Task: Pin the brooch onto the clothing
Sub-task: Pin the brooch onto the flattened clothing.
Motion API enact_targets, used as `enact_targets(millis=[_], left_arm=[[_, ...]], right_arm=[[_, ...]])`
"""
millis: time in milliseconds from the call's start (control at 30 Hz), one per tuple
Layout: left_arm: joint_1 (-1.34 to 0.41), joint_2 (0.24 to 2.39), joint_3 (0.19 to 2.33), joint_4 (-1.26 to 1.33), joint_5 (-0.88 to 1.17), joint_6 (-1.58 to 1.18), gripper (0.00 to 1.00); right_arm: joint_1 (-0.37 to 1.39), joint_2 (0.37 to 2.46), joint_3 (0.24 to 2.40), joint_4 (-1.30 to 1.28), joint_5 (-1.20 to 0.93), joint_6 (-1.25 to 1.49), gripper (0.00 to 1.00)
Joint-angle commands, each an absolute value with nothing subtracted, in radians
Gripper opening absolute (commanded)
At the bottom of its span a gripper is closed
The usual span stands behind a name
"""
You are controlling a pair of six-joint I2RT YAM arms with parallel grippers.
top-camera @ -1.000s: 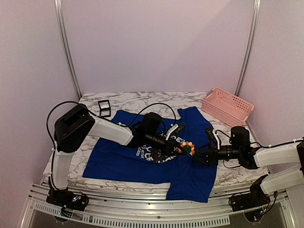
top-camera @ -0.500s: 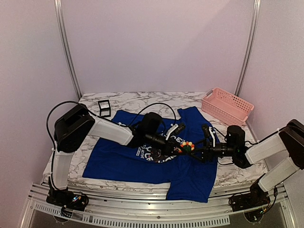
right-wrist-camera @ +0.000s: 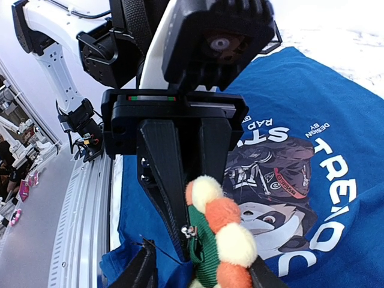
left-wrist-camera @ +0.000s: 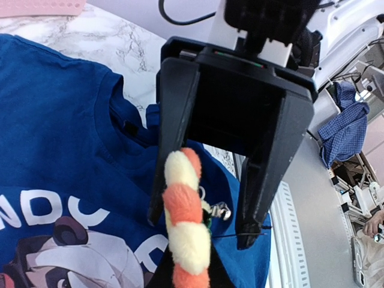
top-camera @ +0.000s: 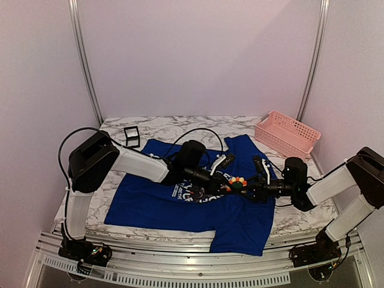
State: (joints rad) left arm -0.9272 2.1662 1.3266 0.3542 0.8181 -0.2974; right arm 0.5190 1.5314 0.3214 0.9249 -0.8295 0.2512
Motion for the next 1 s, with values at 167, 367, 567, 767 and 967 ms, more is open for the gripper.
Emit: enact_targets(millis=[167,367,567,767,967], left_arm=[[-0.925,2.151,1.355,0.359,0.807,-0.286,0.00],[-0.931,2.149,1.356,0.357,0.802,-0.265,0.00],[-0.934,2.139,1.352,0.352,0.789,-0.240,0.00],[-0.936,2.124,1.336,0.348,0.757,-0.229,0.00],[-0.931,2.125,1.334,0.357,0.744,-0.244,0.00]], right_arm=[[0.526,1.560,0.323,0.978,-0.817,0.281,0.27],[0.520,1.586,0.355,0.974,-0.811,0.362,0.22],[0.505,1.604,0.370,0.942,-0.811,0.413,0.21],[0.493,1.605,0.349,0.951,-0.816,0.438,0.22],[0.491,1.579,0.317,0.981,-0.815,0.437,0.26]])
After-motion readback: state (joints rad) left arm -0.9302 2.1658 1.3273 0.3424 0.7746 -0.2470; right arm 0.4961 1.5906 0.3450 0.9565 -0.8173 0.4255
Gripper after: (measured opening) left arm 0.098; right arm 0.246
